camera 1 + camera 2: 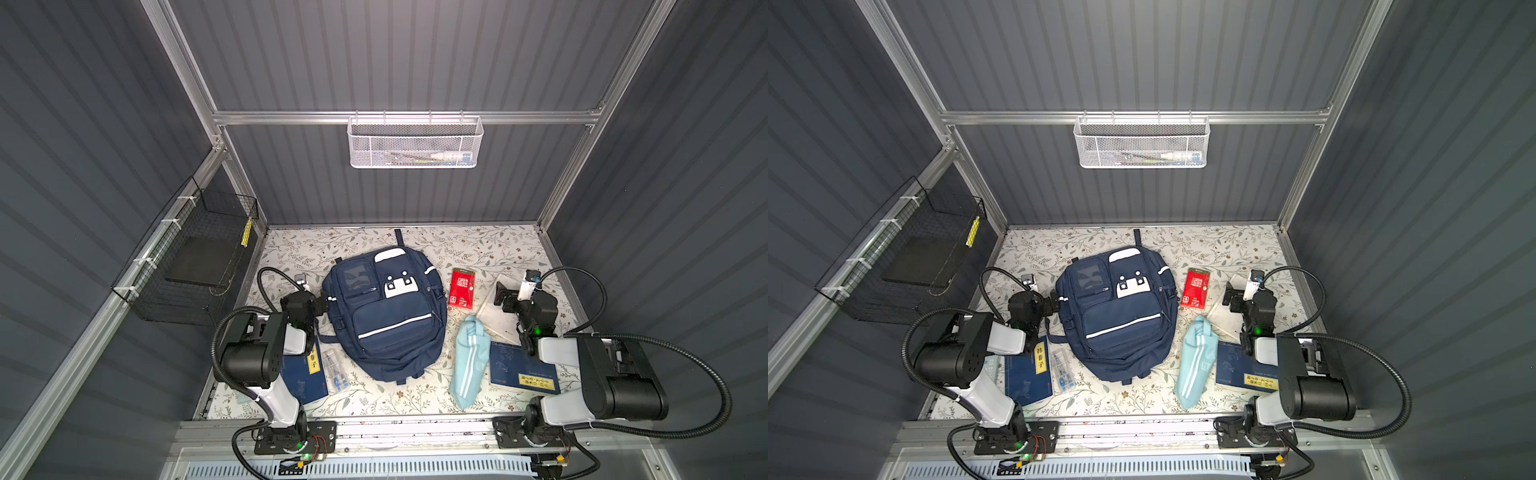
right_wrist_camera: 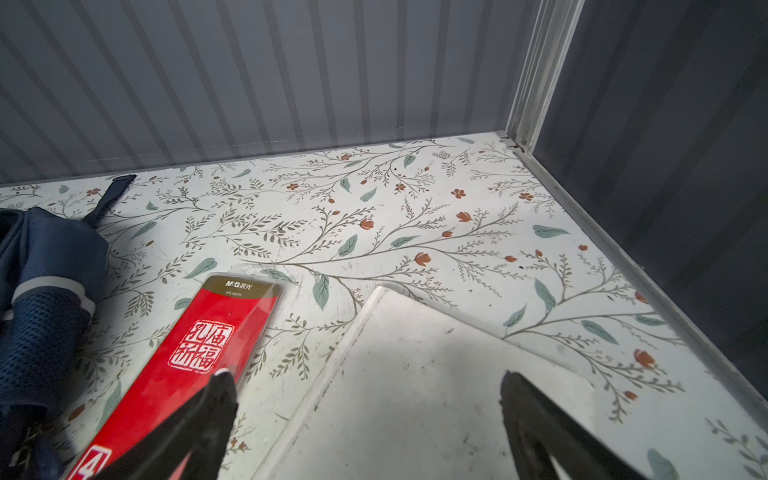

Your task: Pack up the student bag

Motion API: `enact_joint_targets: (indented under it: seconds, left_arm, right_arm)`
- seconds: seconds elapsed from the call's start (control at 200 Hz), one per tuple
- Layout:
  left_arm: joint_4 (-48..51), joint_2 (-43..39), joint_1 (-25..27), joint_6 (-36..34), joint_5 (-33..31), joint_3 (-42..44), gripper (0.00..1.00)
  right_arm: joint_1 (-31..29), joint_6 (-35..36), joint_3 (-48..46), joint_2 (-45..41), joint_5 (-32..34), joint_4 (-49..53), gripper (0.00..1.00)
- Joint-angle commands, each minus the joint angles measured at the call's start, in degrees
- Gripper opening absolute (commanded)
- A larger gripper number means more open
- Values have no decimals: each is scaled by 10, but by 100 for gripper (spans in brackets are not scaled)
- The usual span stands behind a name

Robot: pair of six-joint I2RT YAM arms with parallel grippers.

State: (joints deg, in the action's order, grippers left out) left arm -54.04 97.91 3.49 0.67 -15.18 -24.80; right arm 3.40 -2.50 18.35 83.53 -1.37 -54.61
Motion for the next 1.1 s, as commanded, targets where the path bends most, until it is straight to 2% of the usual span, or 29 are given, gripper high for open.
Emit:
enact_joint_targets:
  seconds: [0.0, 0.105, 0.17, 0.235, 0.305, 0.41, 0.47, 0.53, 0.66, 0.78, 0.931, 0.961, 1.031, 1.096]
  left_arm:
    - [-10, -3, -1, 11, -6, -6, 100]
    - [36, -43, 0, 17, -29, -13, 100]
    - [110, -91, 0, 36, -51, -23, 100]
    - [157, -140, 0, 46, -39, -28, 100]
    - [232, -190, 0, 126, -34, -41, 100]
    - [360, -222, 1, 232, 46, -89, 100]
    - [407, -221, 9, 278, 87, -109, 100]
    - [453, -219, 32, 302, 83, -125, 100]
    - [509, -186, 84, 307, 77, -158, 100]
    - [507, -121, 97, 321, 99, -178, 96]
    - [495, -36, 104, 316, 125, -218, 83]
    - [497, -17, 104, 314, 131, -230, 78]
    - [497, 18, 104, 310, 140, -254, 76]
    - [491, 42, 104, 306, 145, -272, 65]
  right_arm:
    - [3, -5, -5, -7, 3, -21, 99]
    - [1, 1, -13, -55, -4, 5, 99]
    - [-1, -16, 10, -115, 12, 115, 99]
    - [0, -60, 56, -160, 20, 244, 99]
    - [0, -101, 98, -172, -16, 312, 99]
    - [-15, -166, 153, -162, -90, 368, 99]
    - [-50, -165, 193, -138, -81, 410, 99]
    - [-80, -157, 246, -101, -93, 465, 99]
    - [-141, -150, 321, -19, -122, 519, 99]
    - [-172, -150, 382, 58, -134, 552, 97]
    - [-192, -138, 464, 163, -199, 600, 91]
    - [-197, -132, 485, 184, -201, 618, 89]
    - [-205, -127, 527, 232, -202, 650, 83]
    - [-210, -121, 550, 268, -220, 659, 74]
